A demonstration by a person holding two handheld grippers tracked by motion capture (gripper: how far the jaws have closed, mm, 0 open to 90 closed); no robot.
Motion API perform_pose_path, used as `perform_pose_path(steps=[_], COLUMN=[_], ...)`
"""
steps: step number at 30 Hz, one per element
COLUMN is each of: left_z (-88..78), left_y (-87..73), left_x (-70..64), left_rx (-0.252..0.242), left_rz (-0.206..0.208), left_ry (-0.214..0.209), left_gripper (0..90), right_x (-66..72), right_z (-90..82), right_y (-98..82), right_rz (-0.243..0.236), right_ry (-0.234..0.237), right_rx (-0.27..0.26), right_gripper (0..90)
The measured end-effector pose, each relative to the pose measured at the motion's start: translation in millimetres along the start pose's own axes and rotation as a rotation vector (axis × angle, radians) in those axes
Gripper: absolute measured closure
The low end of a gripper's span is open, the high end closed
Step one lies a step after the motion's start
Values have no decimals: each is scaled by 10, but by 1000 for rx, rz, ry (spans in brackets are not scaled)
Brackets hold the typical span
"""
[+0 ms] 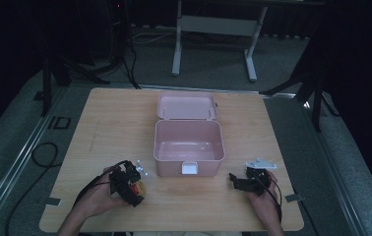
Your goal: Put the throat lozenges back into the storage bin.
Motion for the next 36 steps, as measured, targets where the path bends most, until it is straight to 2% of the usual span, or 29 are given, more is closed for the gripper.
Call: perform_pose_path(steps=[10, 16, 20, 29, 36], left_z=[17, 43, 36, 33, 1], left_y=[28, 28, 31, 41, 50], left_x=[-13, -7, -1, 5, 14], left_rx=[46, 73, 78, 97, 91], left_rz=[35, 48, 48, 51, 59], left_ry=[-12, -3, -4, 3, 13], left_gripper=[153, 164, 196, 200, 208], right_x=[0, 0, 0, 0, 0], right_z=[0, 0, 0, 0, 0], right_y=[0, 0, 0, 0, 0], right_rz=[0, 0, 0, 0, 0], right_ry=[0, 0, 0, 0, 0], right_rx=[0, 0, 0, 0, 0], right_gripper=[179, 179, 179, 179, 179])
Point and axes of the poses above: each handheld gripper's, and its own axes: z roughly forward along the jaws, y roughly out of its top, x roughly to its left, the point moved 2 cm from there along z, roughly forward along the jaws, and after that the axes turned 11 degrees about -x, right-handed, at the moved point
